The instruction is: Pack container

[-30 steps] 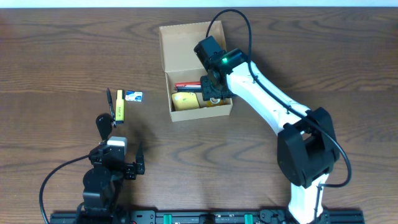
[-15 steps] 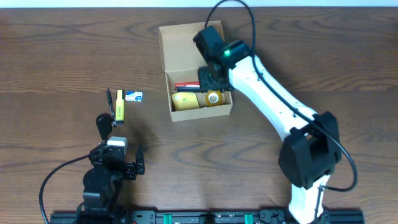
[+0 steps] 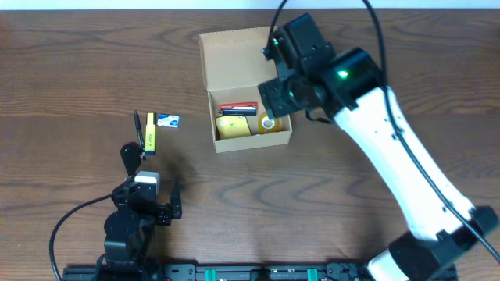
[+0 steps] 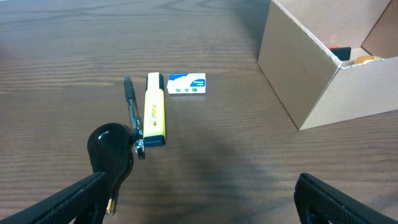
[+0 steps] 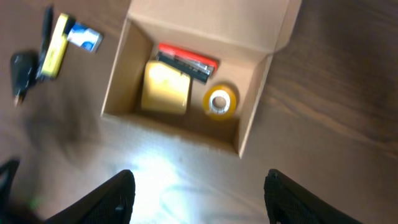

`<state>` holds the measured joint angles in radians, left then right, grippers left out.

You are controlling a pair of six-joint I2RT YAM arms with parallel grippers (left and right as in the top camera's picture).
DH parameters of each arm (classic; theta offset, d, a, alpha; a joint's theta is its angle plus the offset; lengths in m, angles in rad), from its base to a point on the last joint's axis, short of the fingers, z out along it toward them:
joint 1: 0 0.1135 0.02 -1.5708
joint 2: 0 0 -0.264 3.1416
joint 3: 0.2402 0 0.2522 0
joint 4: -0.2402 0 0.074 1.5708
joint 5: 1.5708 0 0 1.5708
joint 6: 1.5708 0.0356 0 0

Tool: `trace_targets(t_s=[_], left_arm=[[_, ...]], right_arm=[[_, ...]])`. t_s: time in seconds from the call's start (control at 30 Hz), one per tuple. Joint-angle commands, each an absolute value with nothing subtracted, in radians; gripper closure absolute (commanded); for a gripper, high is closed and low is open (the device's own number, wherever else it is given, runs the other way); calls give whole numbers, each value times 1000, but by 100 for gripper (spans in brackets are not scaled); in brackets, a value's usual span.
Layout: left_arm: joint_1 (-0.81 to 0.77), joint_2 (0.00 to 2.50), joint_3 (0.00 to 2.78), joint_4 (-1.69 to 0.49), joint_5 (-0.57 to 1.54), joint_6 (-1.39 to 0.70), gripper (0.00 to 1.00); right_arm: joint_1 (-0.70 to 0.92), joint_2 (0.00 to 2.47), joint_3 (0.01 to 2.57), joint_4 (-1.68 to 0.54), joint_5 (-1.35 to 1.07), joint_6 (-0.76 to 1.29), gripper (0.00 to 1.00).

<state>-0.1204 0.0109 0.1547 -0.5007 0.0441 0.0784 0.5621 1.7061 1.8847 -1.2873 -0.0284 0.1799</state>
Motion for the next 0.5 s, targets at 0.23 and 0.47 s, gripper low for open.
trace_targets(t_s=[0.23,0.47], left_arm=[[-117,4,139,-500,26,82,5],[-117,4,139,-500,26,82,5]], right_arm=[[561,1412,1809,-1399,-64,44,32],[561,1103,1480,-1372,-57,44,32]])
